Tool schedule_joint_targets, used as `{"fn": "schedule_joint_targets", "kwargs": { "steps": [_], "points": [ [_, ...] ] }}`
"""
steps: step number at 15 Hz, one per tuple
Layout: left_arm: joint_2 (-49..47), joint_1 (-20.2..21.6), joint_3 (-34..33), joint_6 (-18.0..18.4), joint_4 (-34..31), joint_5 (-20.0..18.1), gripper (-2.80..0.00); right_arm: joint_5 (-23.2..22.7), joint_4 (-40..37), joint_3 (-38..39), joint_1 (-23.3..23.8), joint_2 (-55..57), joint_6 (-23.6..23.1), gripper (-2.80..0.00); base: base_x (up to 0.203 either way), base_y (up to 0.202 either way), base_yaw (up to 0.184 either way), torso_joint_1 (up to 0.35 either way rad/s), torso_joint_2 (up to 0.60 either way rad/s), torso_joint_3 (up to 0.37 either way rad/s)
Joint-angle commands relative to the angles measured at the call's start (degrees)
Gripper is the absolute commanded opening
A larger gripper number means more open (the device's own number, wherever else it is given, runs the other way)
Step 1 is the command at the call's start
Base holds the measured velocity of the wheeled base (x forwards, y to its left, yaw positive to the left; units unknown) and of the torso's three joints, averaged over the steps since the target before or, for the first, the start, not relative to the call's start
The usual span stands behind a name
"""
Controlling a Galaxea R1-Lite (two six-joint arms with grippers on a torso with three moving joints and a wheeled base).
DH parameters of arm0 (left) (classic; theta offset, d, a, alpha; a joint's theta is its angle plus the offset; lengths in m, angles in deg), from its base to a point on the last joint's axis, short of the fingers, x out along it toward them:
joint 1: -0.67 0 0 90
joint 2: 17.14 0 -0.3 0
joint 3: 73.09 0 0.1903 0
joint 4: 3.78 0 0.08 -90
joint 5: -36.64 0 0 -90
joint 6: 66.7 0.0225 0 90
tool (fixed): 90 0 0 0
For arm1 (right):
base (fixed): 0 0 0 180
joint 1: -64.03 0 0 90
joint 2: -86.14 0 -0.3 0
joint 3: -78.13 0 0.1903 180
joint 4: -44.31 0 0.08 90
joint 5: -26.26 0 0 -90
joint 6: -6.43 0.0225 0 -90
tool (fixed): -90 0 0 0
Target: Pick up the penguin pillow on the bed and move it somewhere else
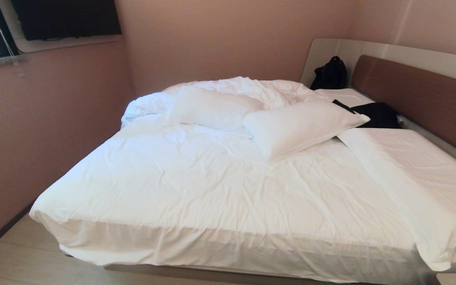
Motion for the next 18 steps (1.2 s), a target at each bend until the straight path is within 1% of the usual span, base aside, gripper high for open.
{"fn": "schedule_joint_targets", "kwargs": {
  "steps": [1, 2, 4, 8, 9, 12, 13, 14, 15, 16, 17, 18],
  "points": [
    [0.0, 0.0, 0.0, 0.0, 0.0, 0.0, -2.80, -0.4, 0.1, 1.6, 0.2, -2.5, -0.2, 0.00, 0.000, 0.000, 0.000, 0.000, 0.00, 0.000],
    [0.0, 0.0, 0.0, 0.0, 0.0, 0.0, -2.80, -1.2, 0.0, 3.3, 0.4, -5.2, -0.2, 0.00, 0.000, 0.000, 0.000, 0.000, 0.00, 0.000],
    [0.0, 0.0, 0.0, 0.0, 0.0, 0.0, -2.80, -4.9, -0.1, 7.3, 0.6, -11.2, -0.2, 0.00, 0.000, 0.000, 0.000, 0.000, 0.00, 0.000],
    [0.0, 0.0, 0.0, 0.0, 0.0, 0.0, -2.80, -9.3, 0.1, 13.8, 0.6, -21.2, -0.1, 0.00, 0.000, 0.000, 0.000, 0.000, 0.00, 0.000],
    [0.0, 0.0, 0.0, 0.0, 0.0, 0.0, -2.80, -10.9, 0.1, 14.9, 0.6, -24.2, 0.0, -2.80, 0.000, 0.000, 0.000, 0.000, 0.00, 0.000],
    [0.0, 0.0, 0.0, 0.0, 0.0, 0.0, -2.80, -14.7, -0.2, 17.1, 0.1, -32.7, 0.6, -2.80, 0.000, 0.000, 0.000, 0.000, 0.00, 0.000],
    [0.0, 0.0, 0.0, 0.0, 0.0, 0.0, -2.80, -15.6, -0.5, 17.6, -1.5, -35.7, 1.2, -2.80, 0.000, 0.000, 0.000, 0.000, 0.00, 0.000],
    [0.0, 0.0, 0.0, 0.0, 0.0, 0.0, -2.80, -16.4, -0.9, 17.8, -4.2, -38.9, 2.4, -2.80, 0.000, 0.000, 0.000, 0.000, 0.00, 0.000],
    [0.0, 0.0, 0.0, 0.0, 0.0, 0.0, -2.80, -16.7, -1.7, 17.9, -8.8, -41.9, 4.6, -2.80, 0.000, 0.000, 0.000, 0.000, 0.00, 0.000],
    [0.0, 0.0, 0.0, 0.0, 0.0, 0.0, -2.80, -16.5, -2.6, 17.7, -13.8, -44.4, 7.7, -2.80, 0.000, 0.000, 0.000, 0.000, 0.00, 0.000],
    [0.0, 0.0, 0.0, 0.0, 0.0, 0.0, -2.80, -15.4, -3.6, 17.6, -19.1, -47.3, 11.3, -2.80, 0.000, 0.000, 0.000, 0.000, 0.00, 0.000],
    [0.0, 0.0, 0.0, 0.0, 0.0, 0.0, -2.80, -12.6, -4.8, 17.6, -25.5, -50.9, 15.4, -2.80, 0.000, 0.000, 0.000, 0.000, 0.00, 0.000]
  ]
}}
